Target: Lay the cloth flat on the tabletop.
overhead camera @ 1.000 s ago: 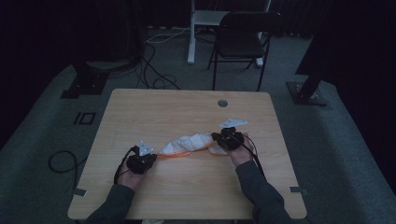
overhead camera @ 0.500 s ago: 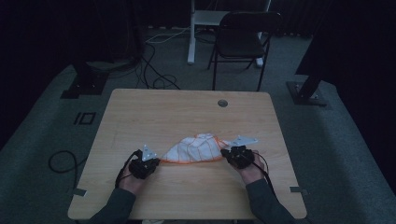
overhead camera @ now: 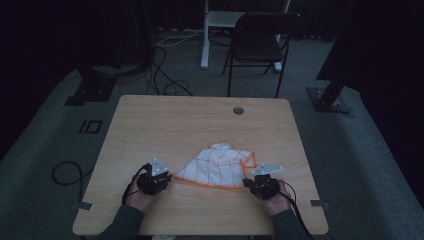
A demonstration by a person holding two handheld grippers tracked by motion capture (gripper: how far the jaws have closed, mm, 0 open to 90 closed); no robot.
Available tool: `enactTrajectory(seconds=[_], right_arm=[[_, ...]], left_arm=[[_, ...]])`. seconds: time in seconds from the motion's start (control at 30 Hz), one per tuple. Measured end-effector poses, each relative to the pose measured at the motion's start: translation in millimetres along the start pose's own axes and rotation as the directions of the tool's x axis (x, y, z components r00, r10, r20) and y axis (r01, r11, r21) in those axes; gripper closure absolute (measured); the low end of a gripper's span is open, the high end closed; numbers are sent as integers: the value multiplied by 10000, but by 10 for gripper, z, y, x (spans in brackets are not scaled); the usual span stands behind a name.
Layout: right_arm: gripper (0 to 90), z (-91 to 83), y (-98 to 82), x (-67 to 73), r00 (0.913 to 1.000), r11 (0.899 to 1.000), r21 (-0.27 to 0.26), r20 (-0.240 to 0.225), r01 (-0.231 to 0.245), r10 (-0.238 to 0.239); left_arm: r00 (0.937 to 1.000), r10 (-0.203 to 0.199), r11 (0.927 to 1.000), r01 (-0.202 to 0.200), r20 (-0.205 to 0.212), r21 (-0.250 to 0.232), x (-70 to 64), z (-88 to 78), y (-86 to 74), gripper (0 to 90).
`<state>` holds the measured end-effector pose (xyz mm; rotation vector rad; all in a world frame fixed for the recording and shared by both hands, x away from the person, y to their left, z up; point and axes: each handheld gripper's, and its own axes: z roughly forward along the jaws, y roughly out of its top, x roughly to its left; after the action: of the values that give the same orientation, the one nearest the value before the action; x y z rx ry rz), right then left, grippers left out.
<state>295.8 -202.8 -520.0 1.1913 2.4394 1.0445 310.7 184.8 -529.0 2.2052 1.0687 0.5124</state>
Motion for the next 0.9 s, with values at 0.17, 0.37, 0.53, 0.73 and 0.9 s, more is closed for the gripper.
enactTrajectory(seconds=[0.17,0.37,0.53,0.73,0.9], right_arm=[[882,-43,-79,29,10000,9998,164,-58,81,-80],[761,-66,19,-22,9989,9992,-371,448,142,-125],[745,-32,206,-40,9962,9968,-704,808,391,-333],[744,77,377,-76,9917,9945,-795,1151,675,-581],[732,191,464,-87,9884,9931,-682,1254,950,-859]], left_arm=[[9990,-345,9992,339,-291,-211,79,-38,34,765],[9998,-168,9992,166,-65,-361,39,-1,120,740],[9996,52,9993,-42,266,-381,-35,97,211,721],[9971,188,9993,-164,743,-335,-95,206,271,700],[9959,250,9996,-234,864,-186,-129,276,266,701]])
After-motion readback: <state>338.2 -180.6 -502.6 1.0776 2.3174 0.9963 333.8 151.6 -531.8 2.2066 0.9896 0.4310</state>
